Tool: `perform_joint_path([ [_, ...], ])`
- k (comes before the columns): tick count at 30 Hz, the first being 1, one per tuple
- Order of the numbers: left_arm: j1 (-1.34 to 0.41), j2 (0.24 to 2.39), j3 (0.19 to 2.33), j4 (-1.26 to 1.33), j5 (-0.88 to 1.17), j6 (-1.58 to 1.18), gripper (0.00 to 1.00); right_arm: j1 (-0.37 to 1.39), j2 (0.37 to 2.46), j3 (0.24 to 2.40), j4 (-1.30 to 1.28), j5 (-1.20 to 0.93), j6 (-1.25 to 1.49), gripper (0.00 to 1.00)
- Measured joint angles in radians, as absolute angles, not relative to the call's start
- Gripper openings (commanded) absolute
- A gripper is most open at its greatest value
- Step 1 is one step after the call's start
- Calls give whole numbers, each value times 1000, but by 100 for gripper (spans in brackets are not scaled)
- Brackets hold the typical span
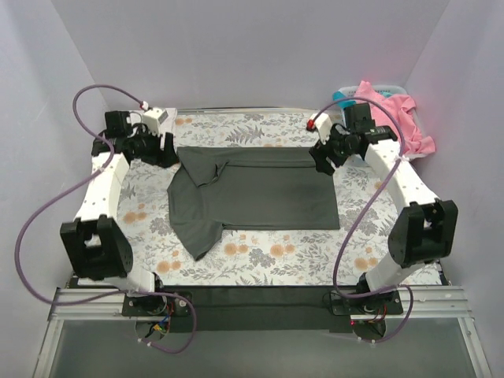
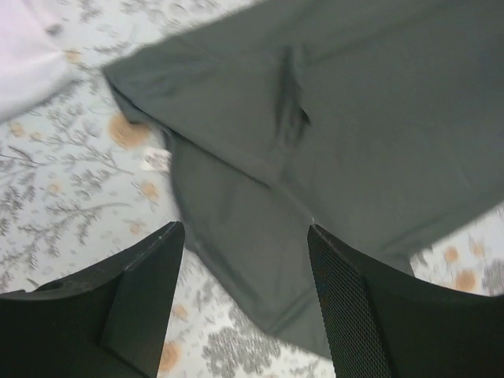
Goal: Fold and stack the t-shirts
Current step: Fold the tshirt
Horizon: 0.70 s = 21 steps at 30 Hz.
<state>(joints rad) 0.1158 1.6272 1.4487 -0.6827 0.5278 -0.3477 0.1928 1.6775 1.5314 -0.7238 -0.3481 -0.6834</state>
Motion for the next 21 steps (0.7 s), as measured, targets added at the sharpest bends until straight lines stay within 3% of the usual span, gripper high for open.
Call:
perform_joint_path([
  [3, 113, 1447, 1284, -757, 584, -228, 57, 219, 1560, 1362, -753, -342, -725, 54],
  [10, 89, 1263, 912, -887, 580, 3, 50, 265, 1456, 1011, -797, -268, -794, 52],
  [21, -86, 1167, 675, -804, 402, 95, 45, 292, 1402, 815, -646, -130, -818, 47],
])
